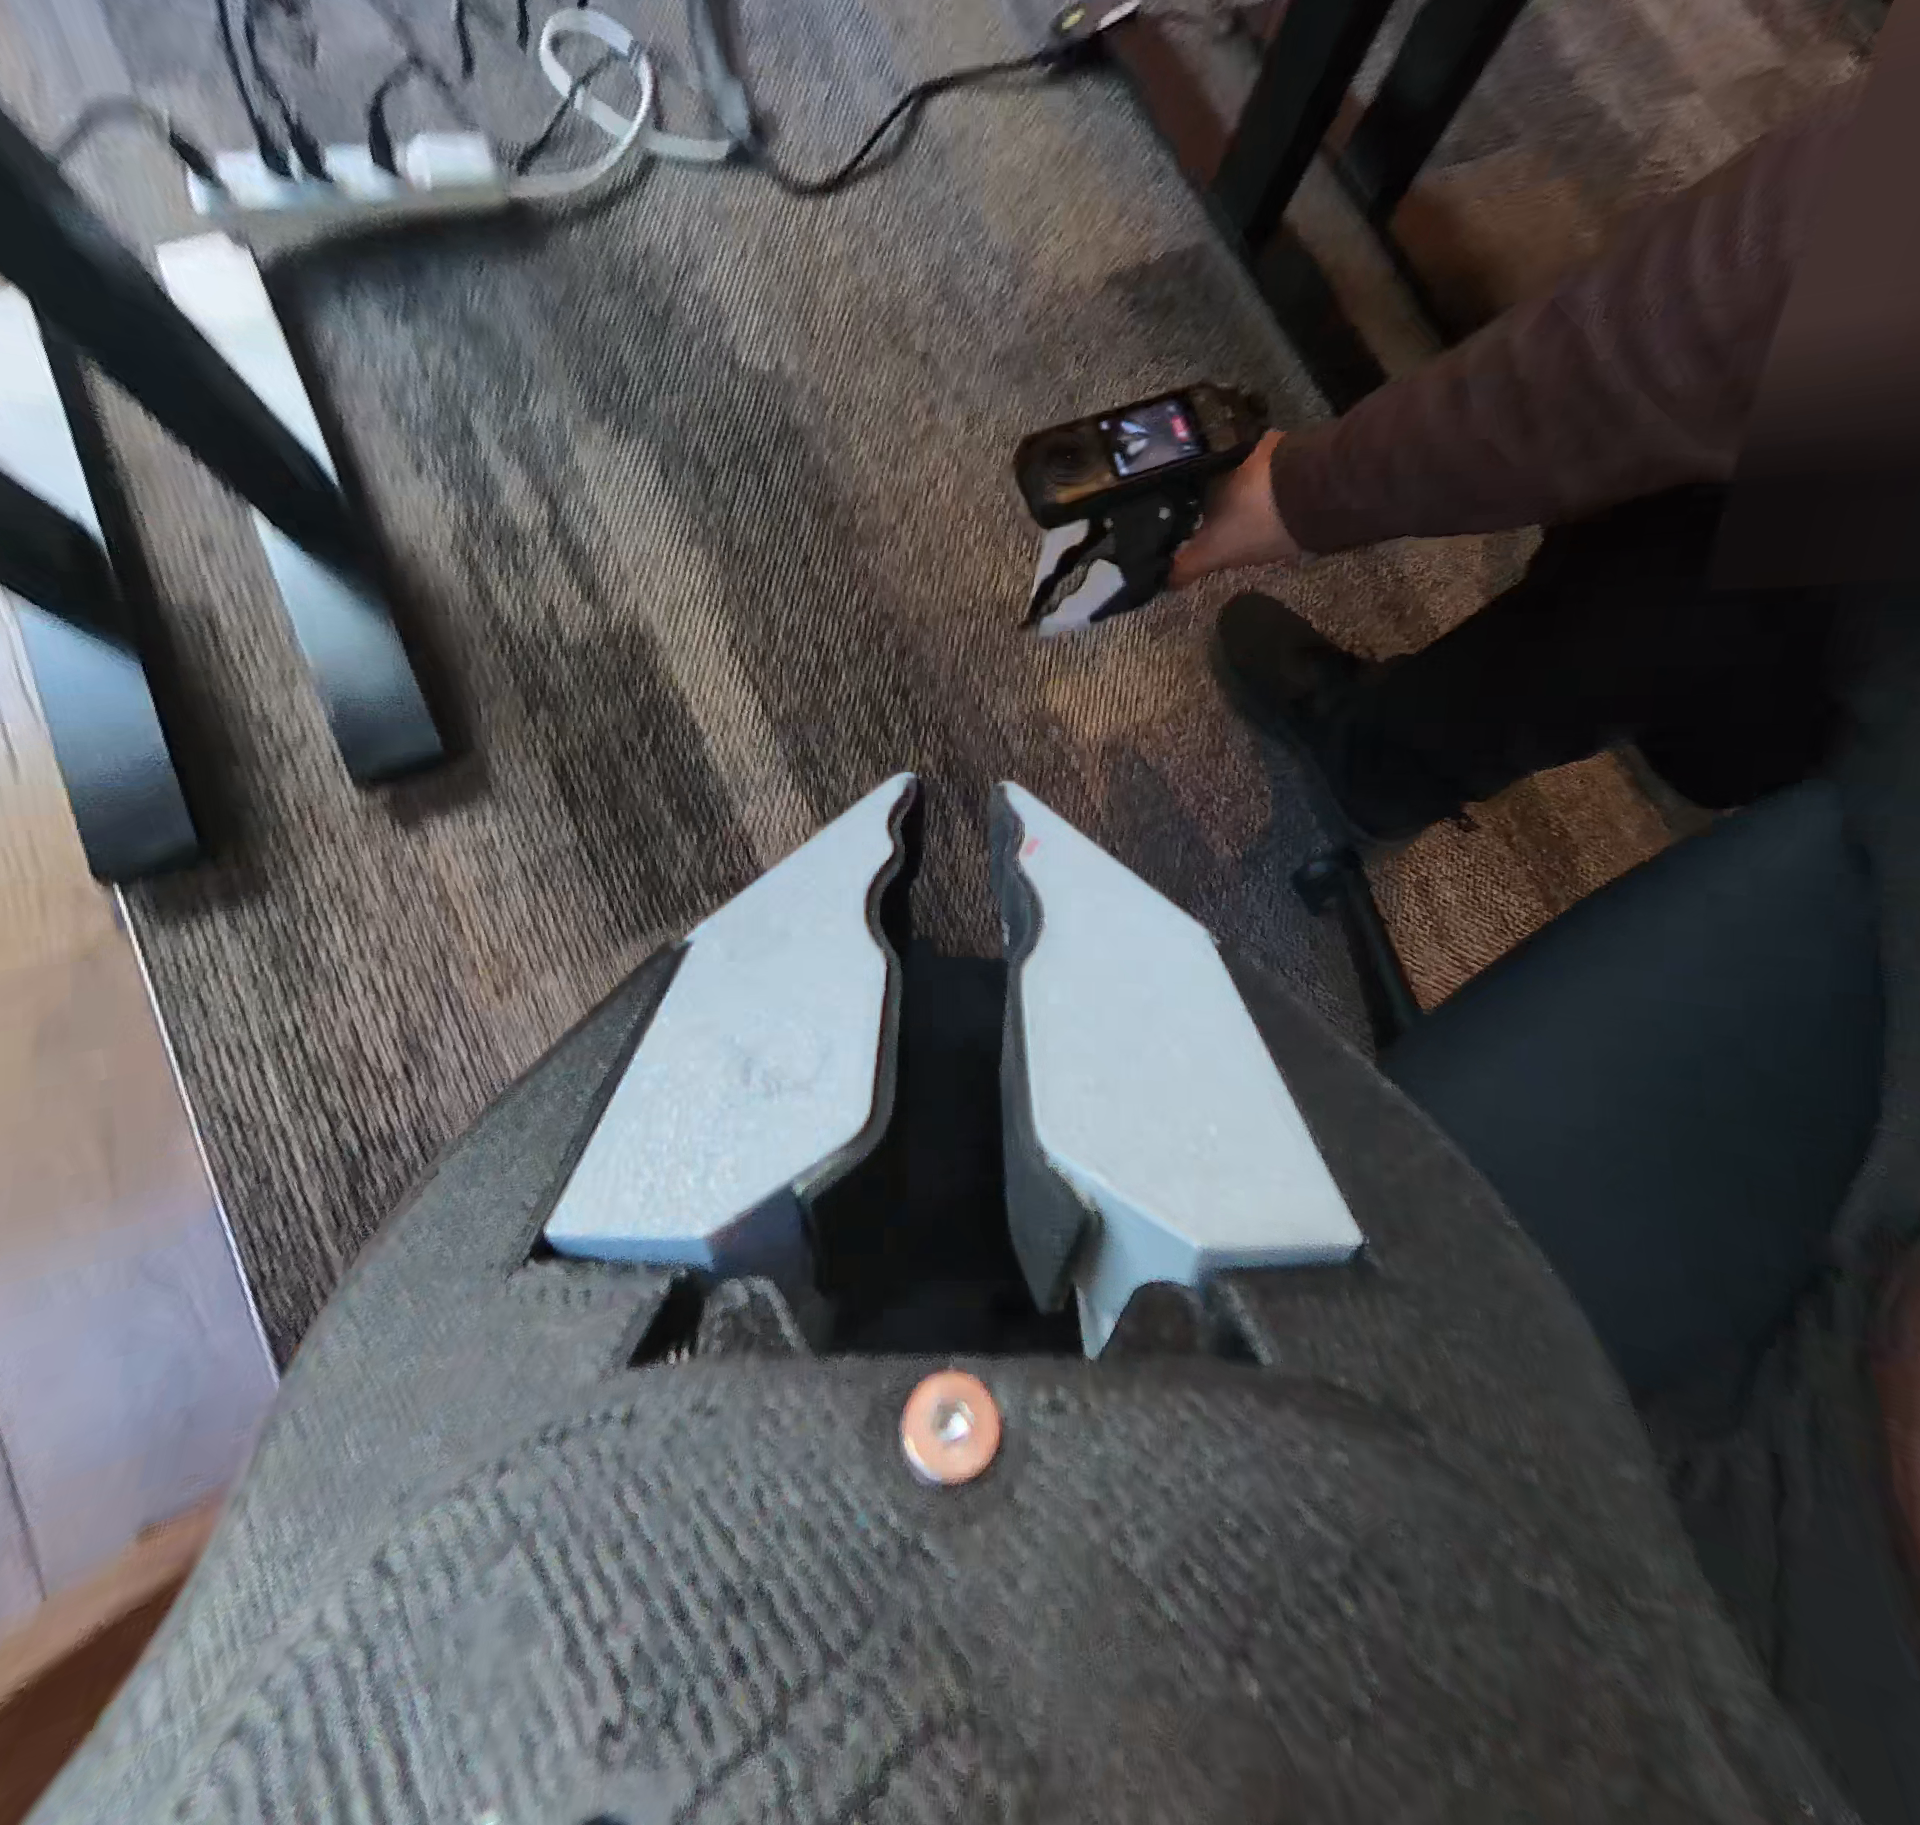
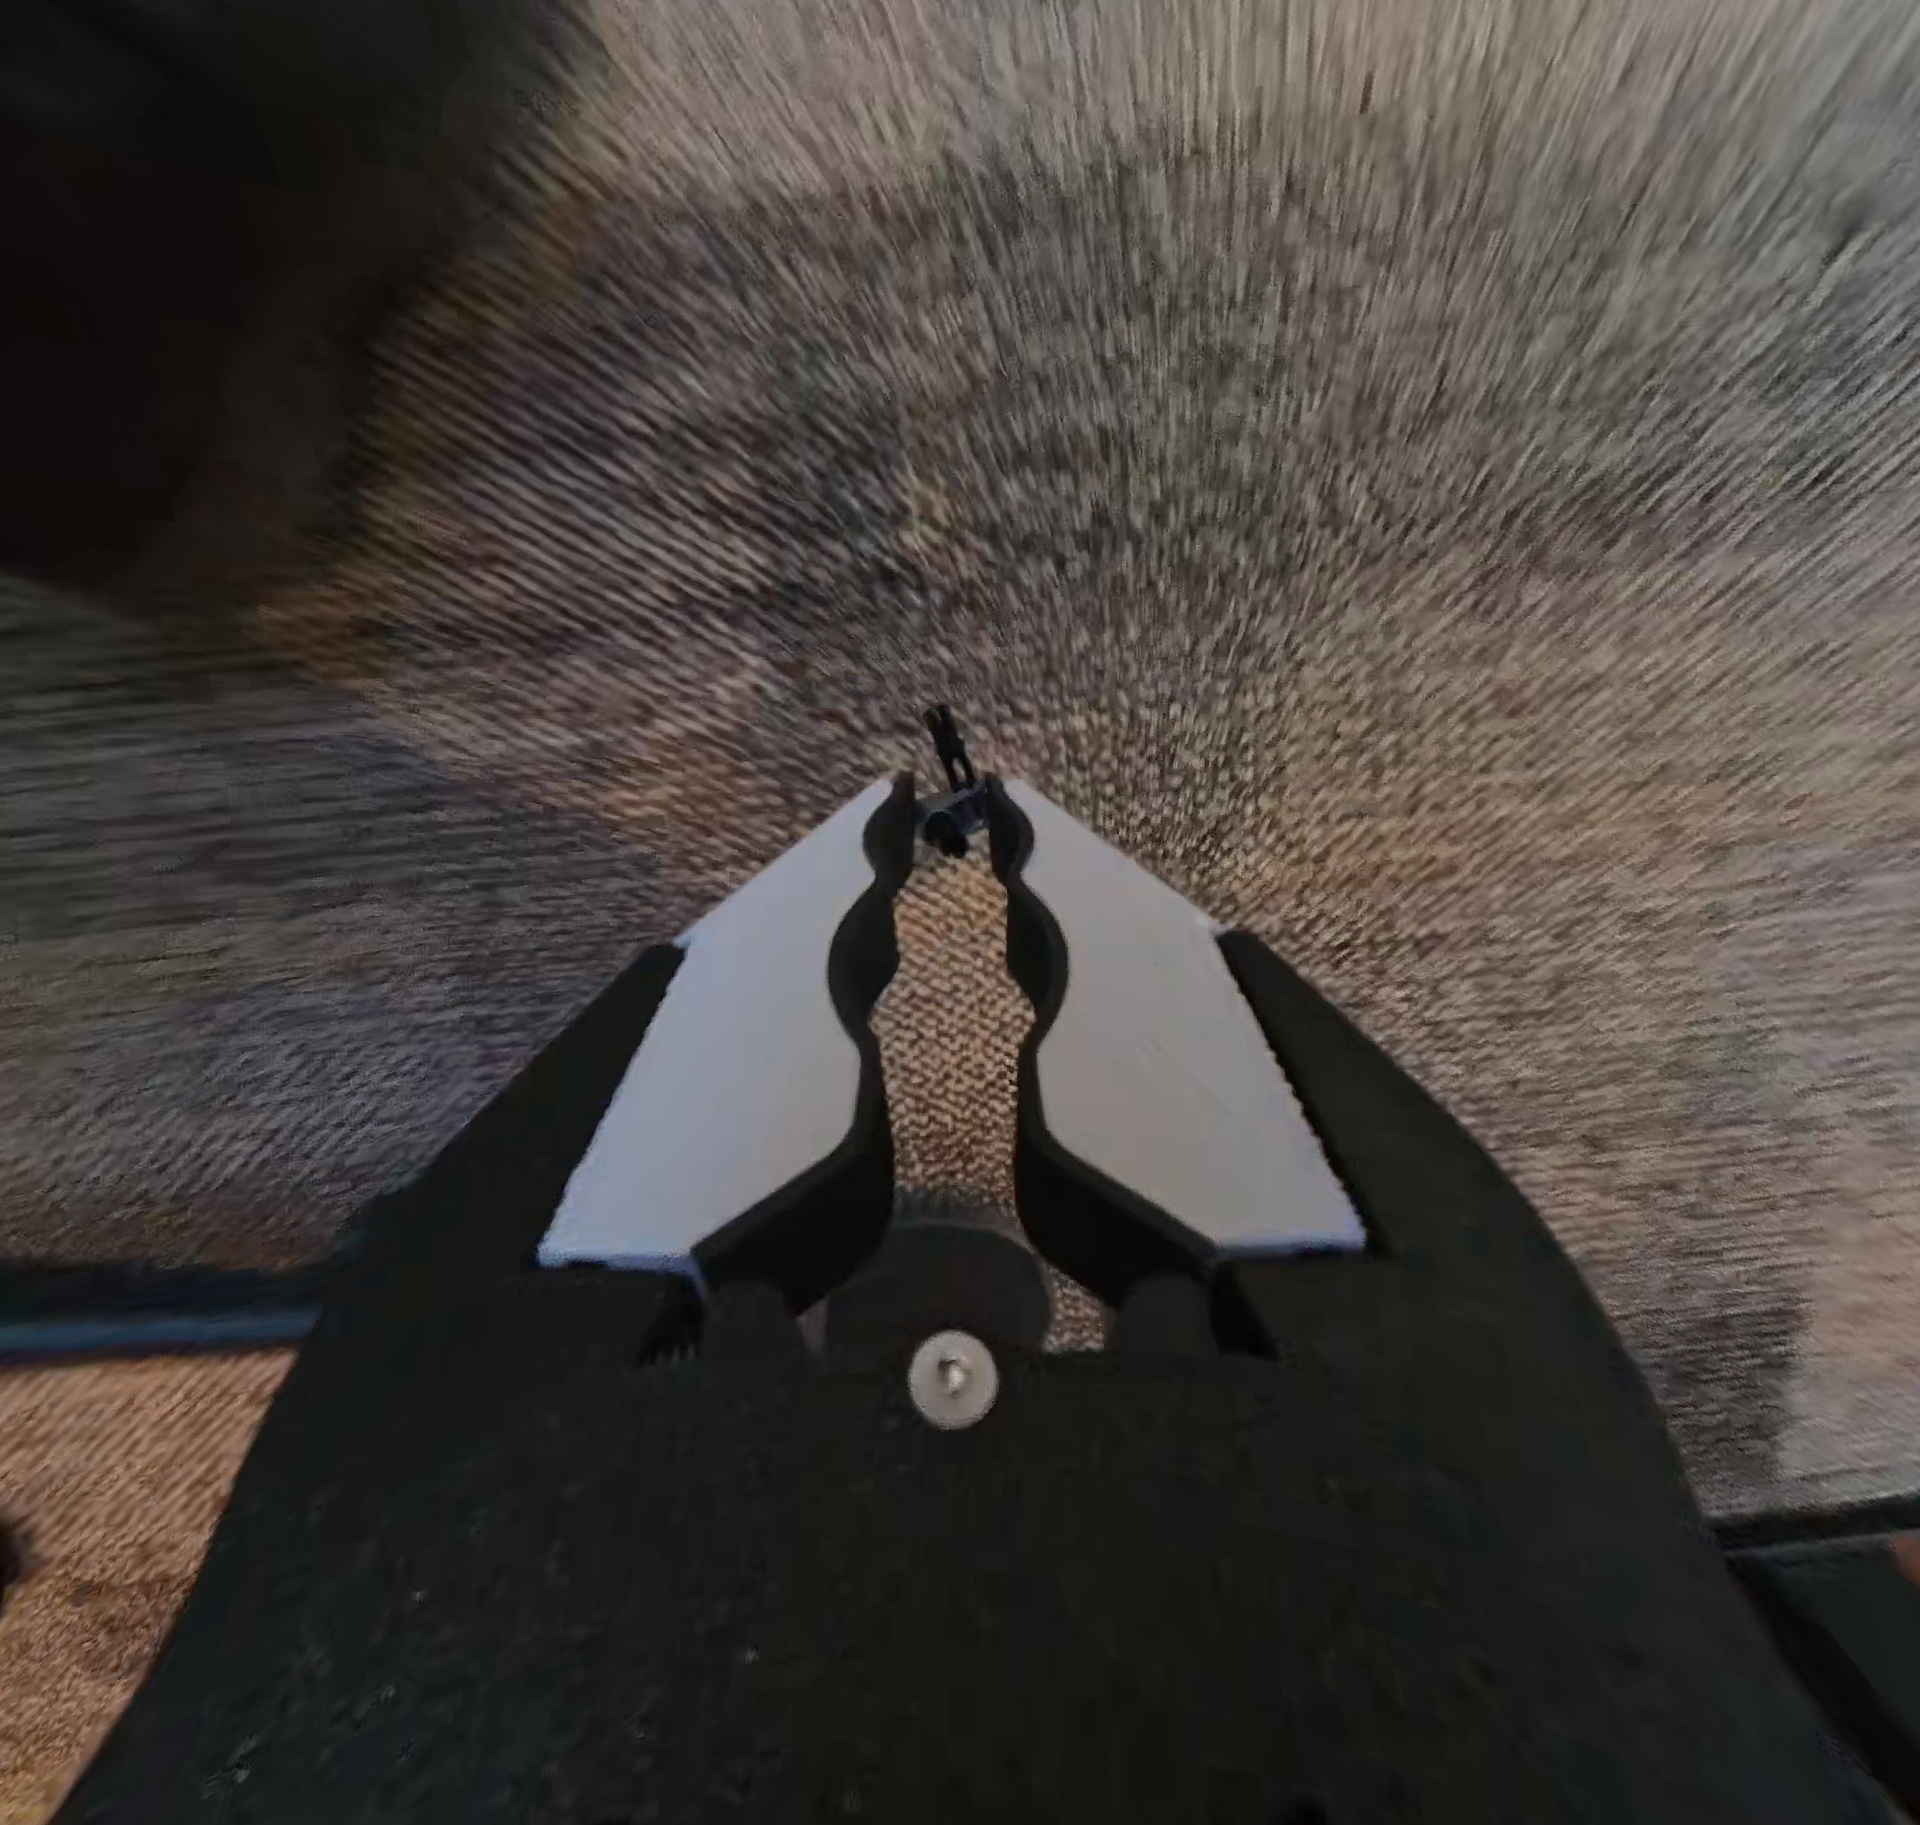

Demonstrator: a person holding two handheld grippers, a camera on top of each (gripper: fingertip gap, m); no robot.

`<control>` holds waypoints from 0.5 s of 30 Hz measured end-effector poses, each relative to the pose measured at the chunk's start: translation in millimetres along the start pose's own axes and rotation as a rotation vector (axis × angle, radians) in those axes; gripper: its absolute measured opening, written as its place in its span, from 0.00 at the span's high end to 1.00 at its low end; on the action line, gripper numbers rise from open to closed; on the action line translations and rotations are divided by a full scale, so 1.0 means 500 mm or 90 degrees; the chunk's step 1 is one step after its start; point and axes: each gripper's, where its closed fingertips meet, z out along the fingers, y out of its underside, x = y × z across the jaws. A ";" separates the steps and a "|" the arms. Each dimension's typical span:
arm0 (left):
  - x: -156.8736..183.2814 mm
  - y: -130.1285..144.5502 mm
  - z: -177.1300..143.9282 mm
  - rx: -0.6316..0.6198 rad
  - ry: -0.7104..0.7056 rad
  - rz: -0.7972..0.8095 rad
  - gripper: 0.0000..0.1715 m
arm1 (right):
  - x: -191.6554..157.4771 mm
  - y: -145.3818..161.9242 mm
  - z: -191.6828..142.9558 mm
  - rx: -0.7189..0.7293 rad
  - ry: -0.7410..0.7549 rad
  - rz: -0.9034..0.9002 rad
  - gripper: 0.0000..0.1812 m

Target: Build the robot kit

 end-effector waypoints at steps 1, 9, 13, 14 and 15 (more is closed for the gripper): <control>0.014 -0.031 0.002 0.015 0.009 0.023 0.94 | -0.023 -0.041 -0.076 0.037 -0.002 -0.013 0.94; 0.176 -0.140 0.042 0.061 0.070 0.236 0.98 | -0.170 -0.196 -0.740 0.362 0.105 0.060 0.94; 0.229 -0.160 0.064 0.053 0.073 0.275 0.98 | -0.150 -0.108 -0.965 0.444 0.226 0.168 0.95; 0.245 -0.160 0.067 0.053 0.084 0.272 0.98 | -0.140 -0.076 -1.002 0.453 0.253 0.202 0.95; 0.262 -0.154 0.071 0.048 0.096 0.270 0.98 | -0.130 -0.045 -1.031 0.459 0.269 0.234 0.95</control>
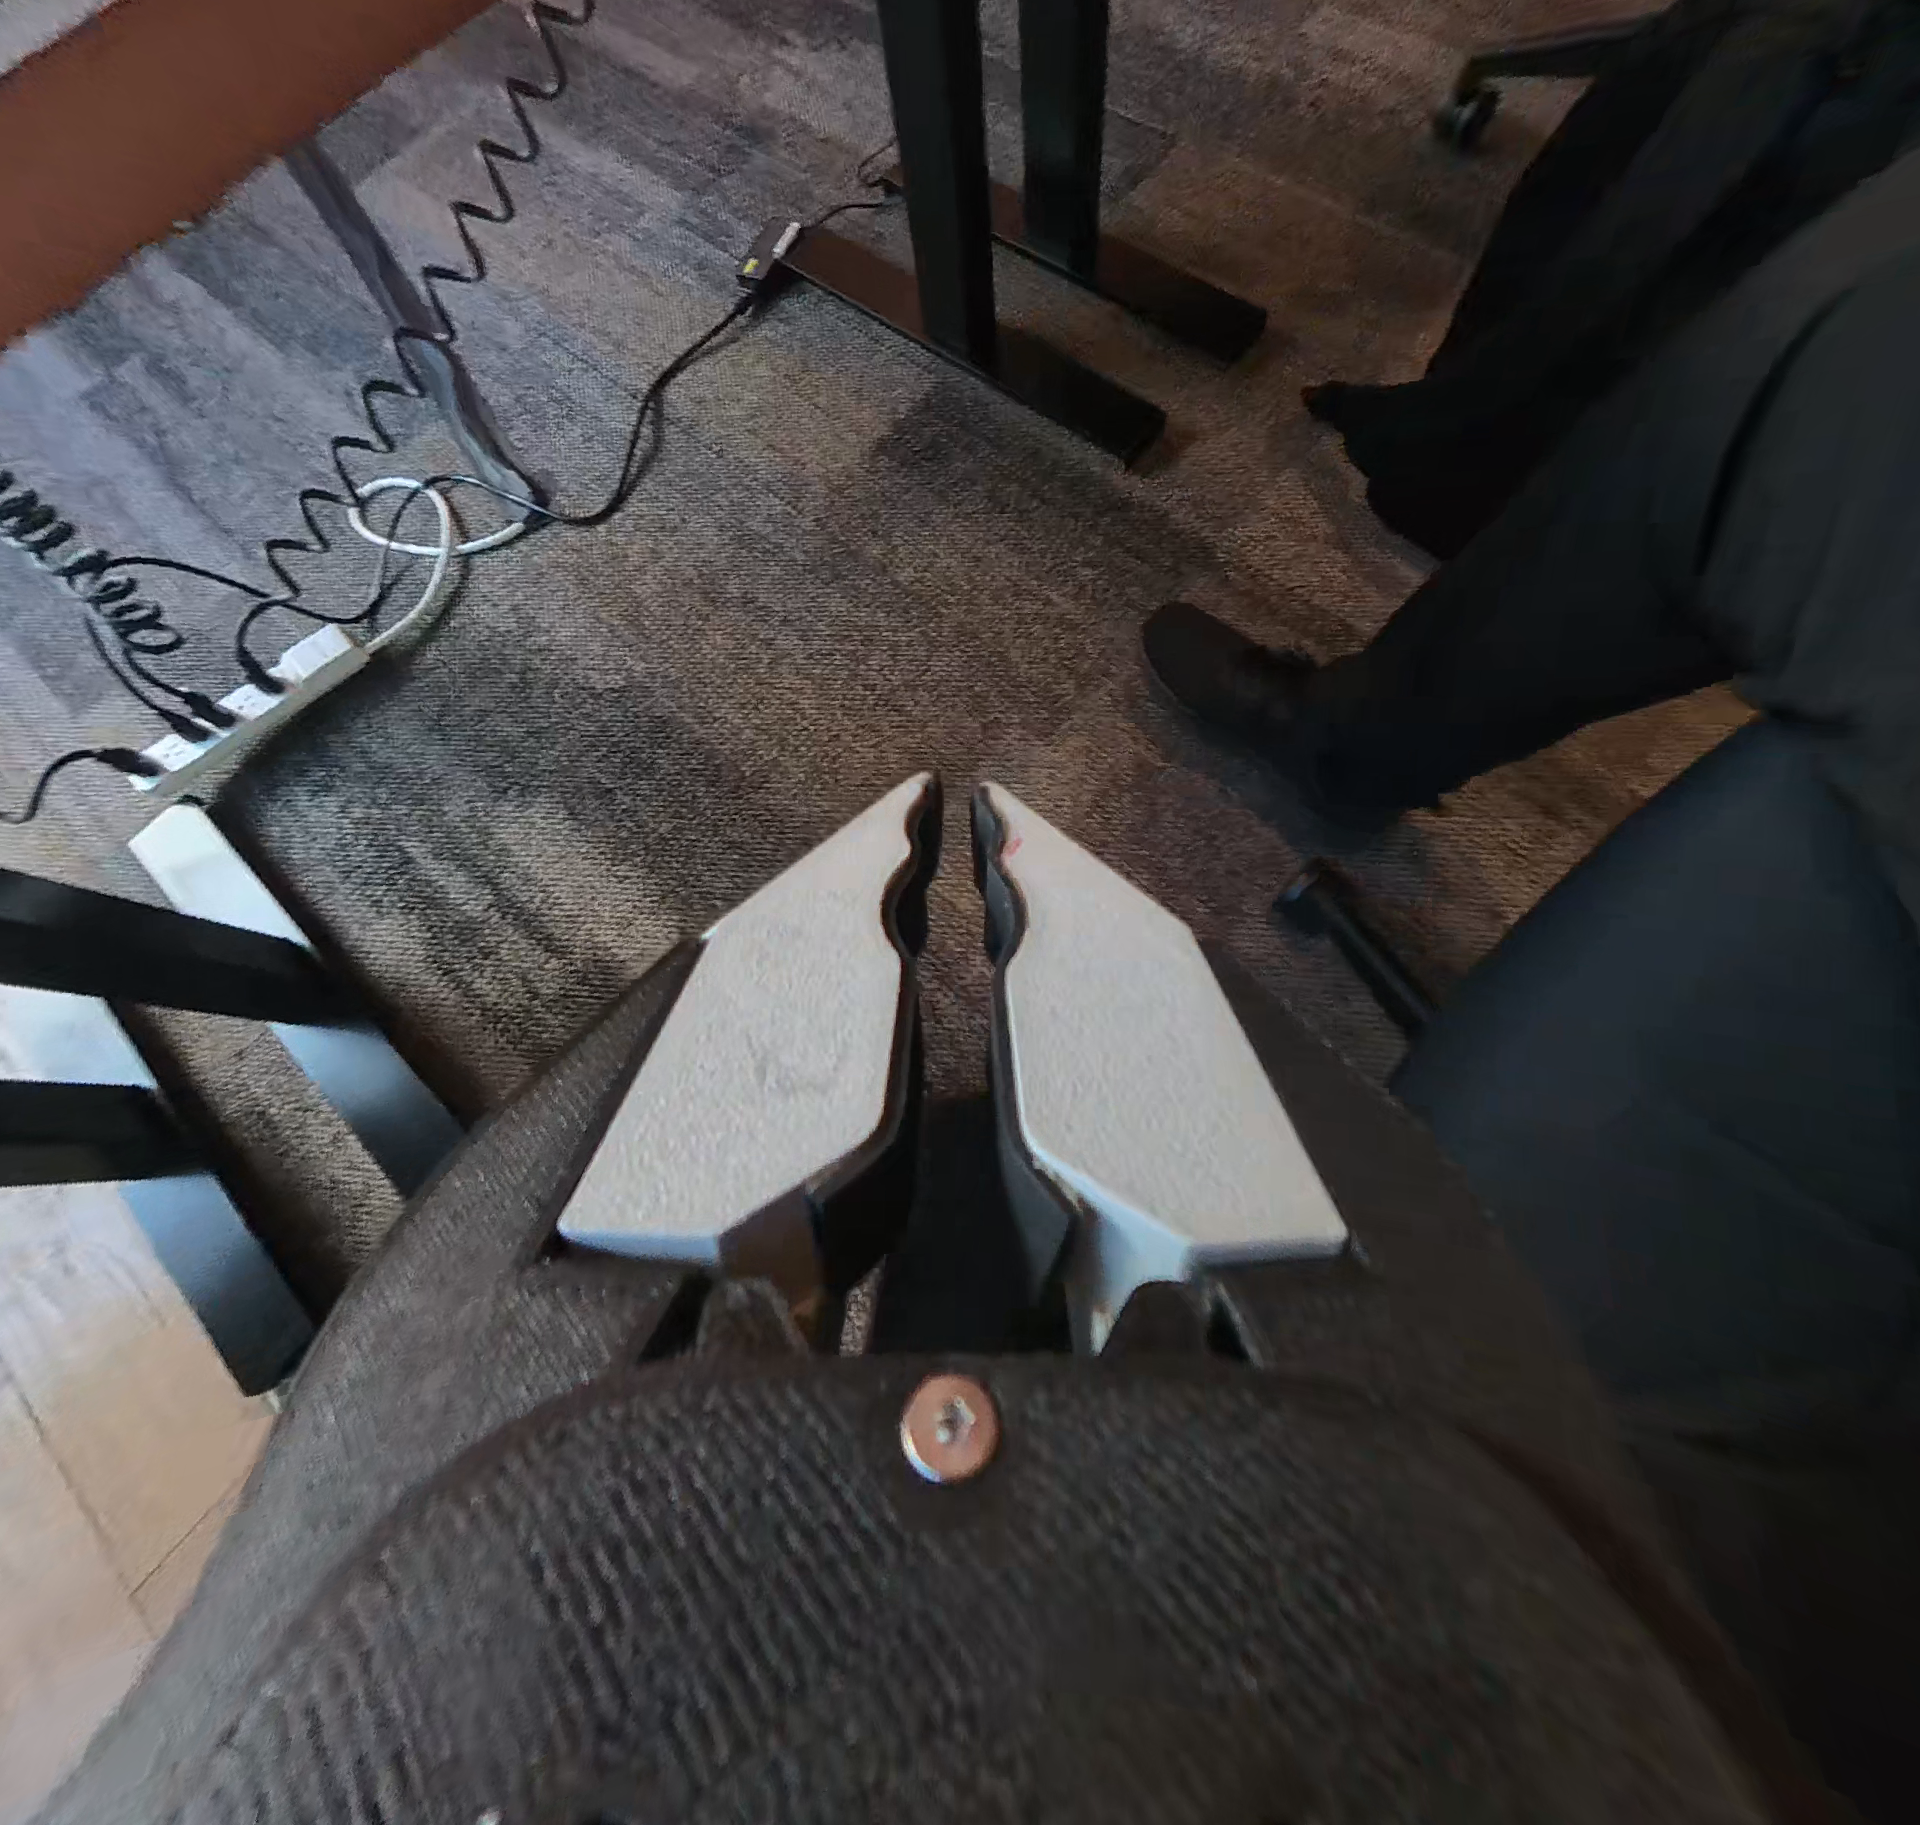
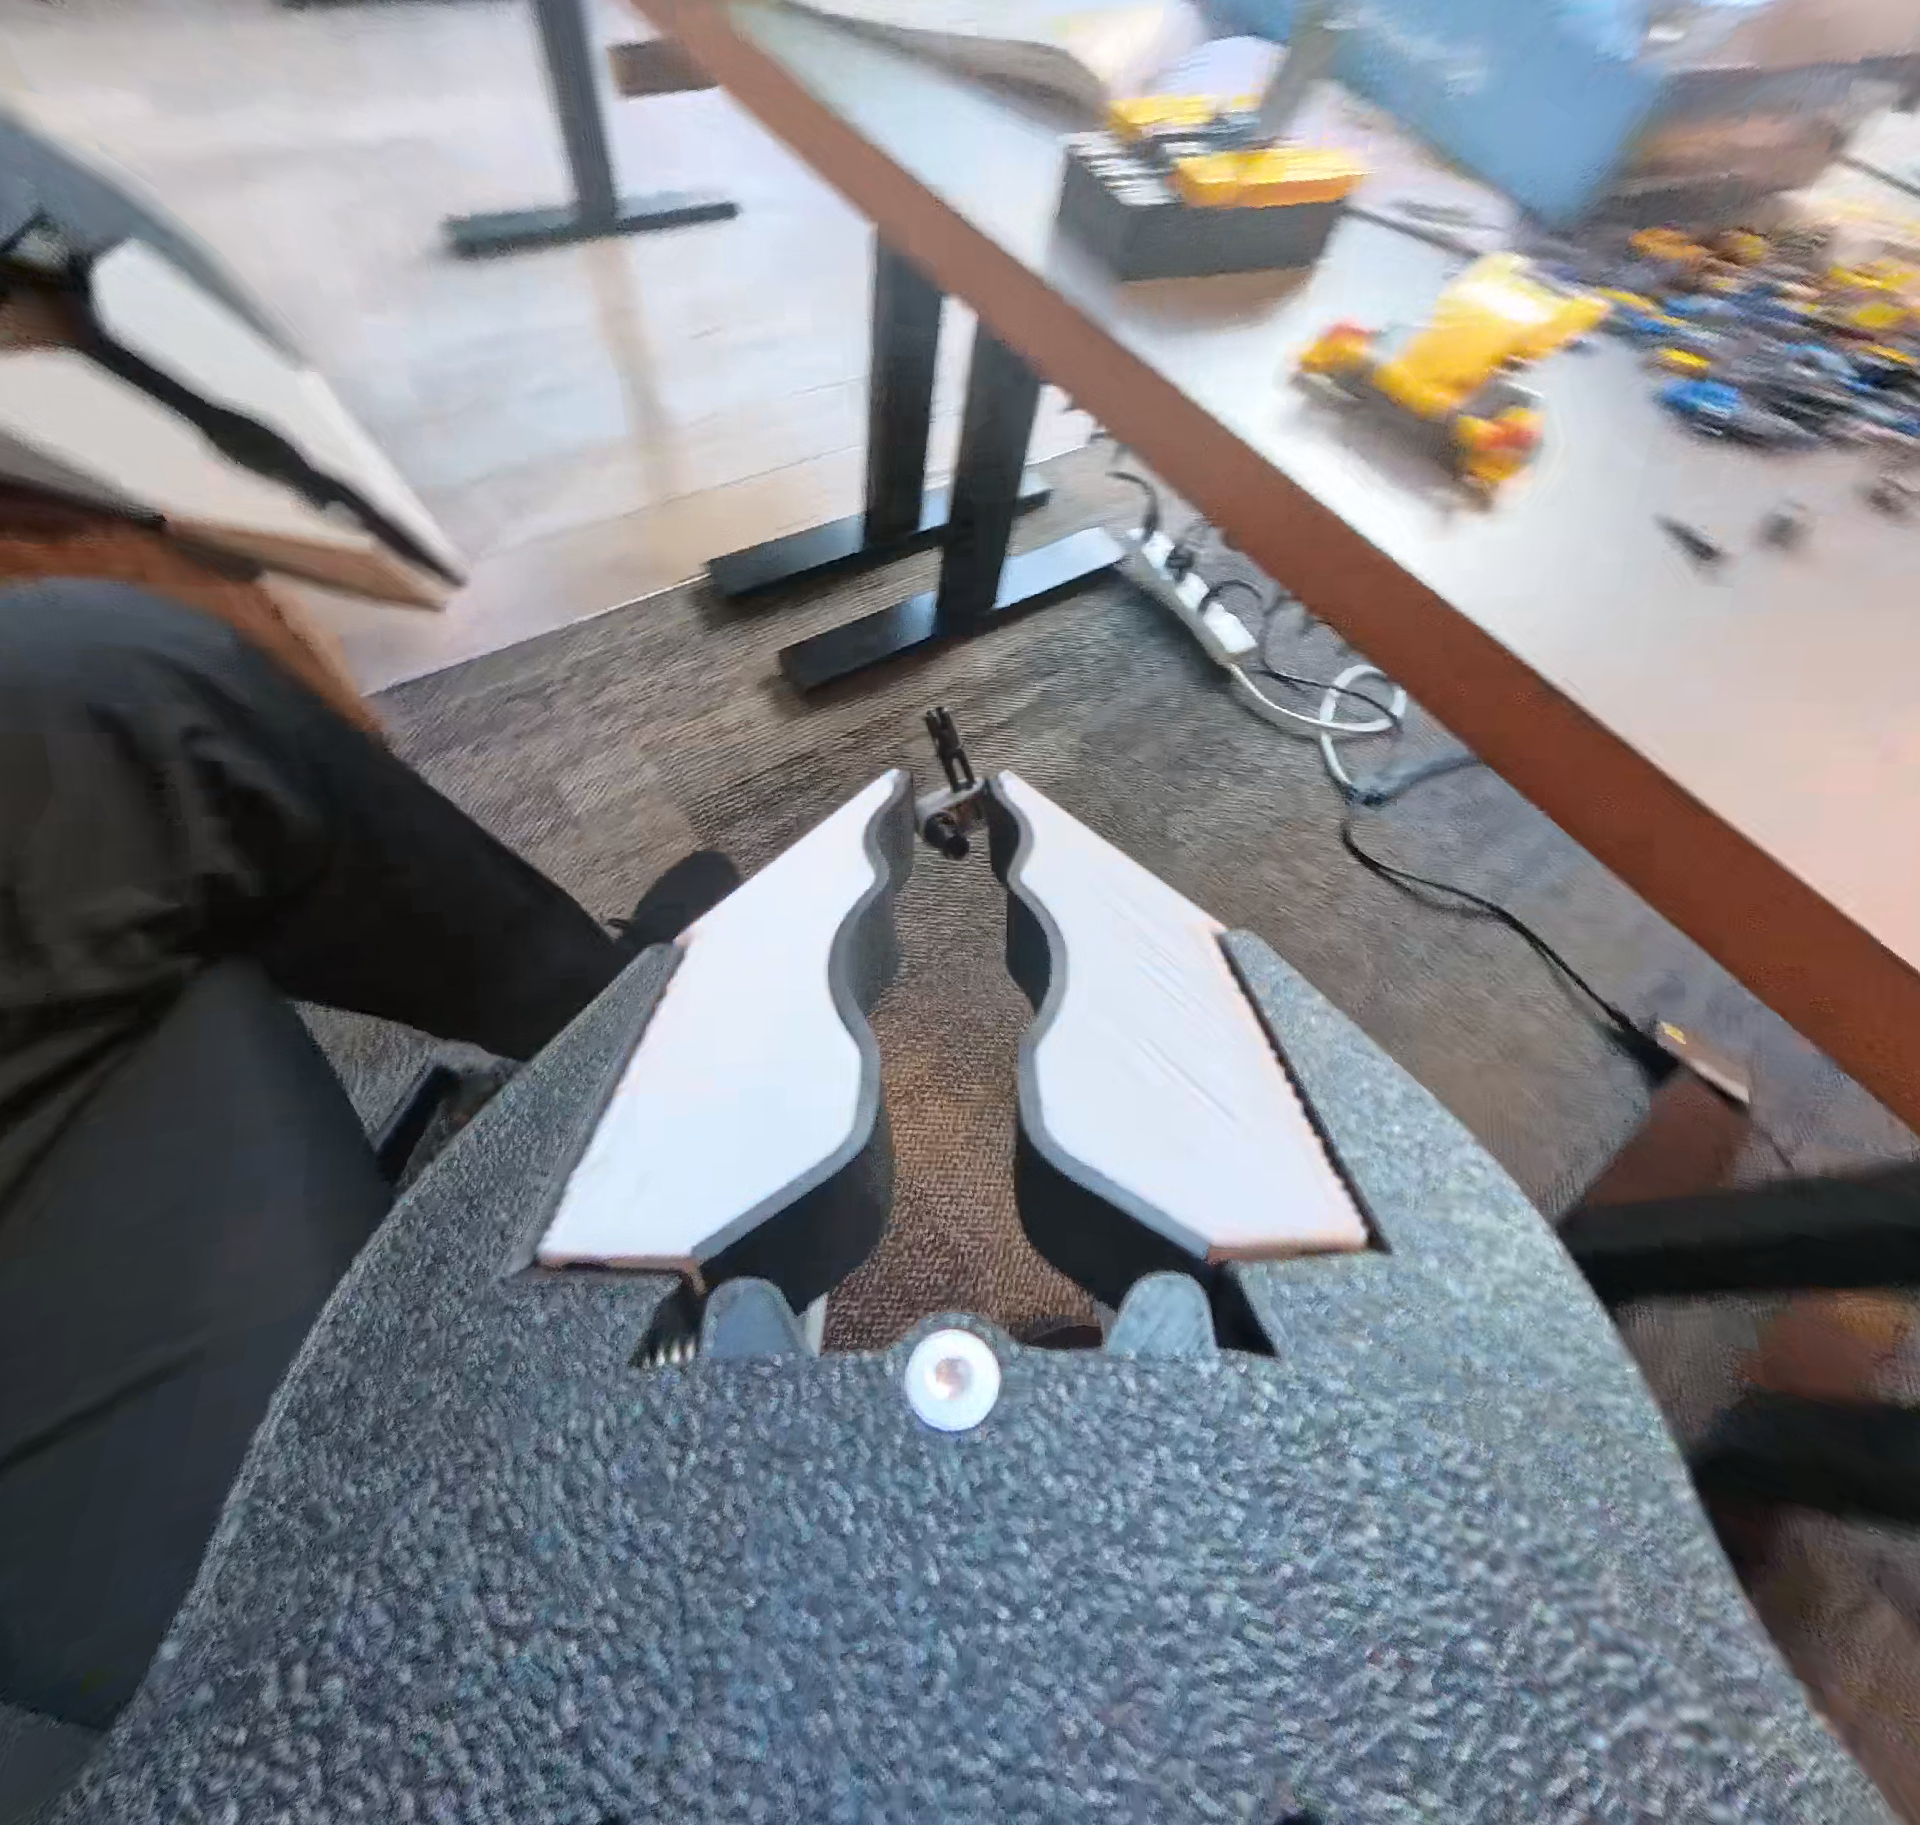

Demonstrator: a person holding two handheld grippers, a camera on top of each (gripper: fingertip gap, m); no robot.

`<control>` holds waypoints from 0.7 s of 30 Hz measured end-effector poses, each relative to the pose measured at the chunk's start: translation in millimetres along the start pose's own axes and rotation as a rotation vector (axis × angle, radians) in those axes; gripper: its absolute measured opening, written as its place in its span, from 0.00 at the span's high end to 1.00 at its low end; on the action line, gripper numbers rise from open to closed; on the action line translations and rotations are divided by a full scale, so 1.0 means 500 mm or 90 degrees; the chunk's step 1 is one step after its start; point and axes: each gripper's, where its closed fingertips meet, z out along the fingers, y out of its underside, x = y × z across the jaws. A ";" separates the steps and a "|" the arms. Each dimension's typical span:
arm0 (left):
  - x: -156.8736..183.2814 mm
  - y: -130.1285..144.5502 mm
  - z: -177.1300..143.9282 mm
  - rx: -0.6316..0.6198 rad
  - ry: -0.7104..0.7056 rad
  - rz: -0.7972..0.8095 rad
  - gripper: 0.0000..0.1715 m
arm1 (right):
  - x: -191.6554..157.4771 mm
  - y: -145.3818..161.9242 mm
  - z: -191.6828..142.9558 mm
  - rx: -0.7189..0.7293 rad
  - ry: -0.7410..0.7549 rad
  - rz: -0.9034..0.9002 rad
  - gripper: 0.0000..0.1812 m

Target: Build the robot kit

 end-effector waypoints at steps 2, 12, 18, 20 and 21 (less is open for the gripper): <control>0.033 0.011 0.009 -0.022 0.021 0.008 0.98 | 0.058 0.005 -0.042 0.001 0.039 0.042 0.95; 0.028 0.056 0.040 -0.061 0.051 0.022 0.99 | 0.442 -0.072 0.079 -0.183 0.137 -0.041 0.94; -0.050 0.098 0.074 -0.099 0.042 -0.028 1.00 | 0.551 -0.015 0.157 -0.317 0.080 -0.044 0.94; -0.092 0.073 0.076 -0.080 0.019 -0.026 1.00 | 0.555 0.003 0.166 -0.337 0.069 -0.041 0.94; -0.113 0.061 0.076 -0.073 0.006 -0.026 0.99 | 0.550 0.016 0.168 -0.353 0.057 -0.033 0.94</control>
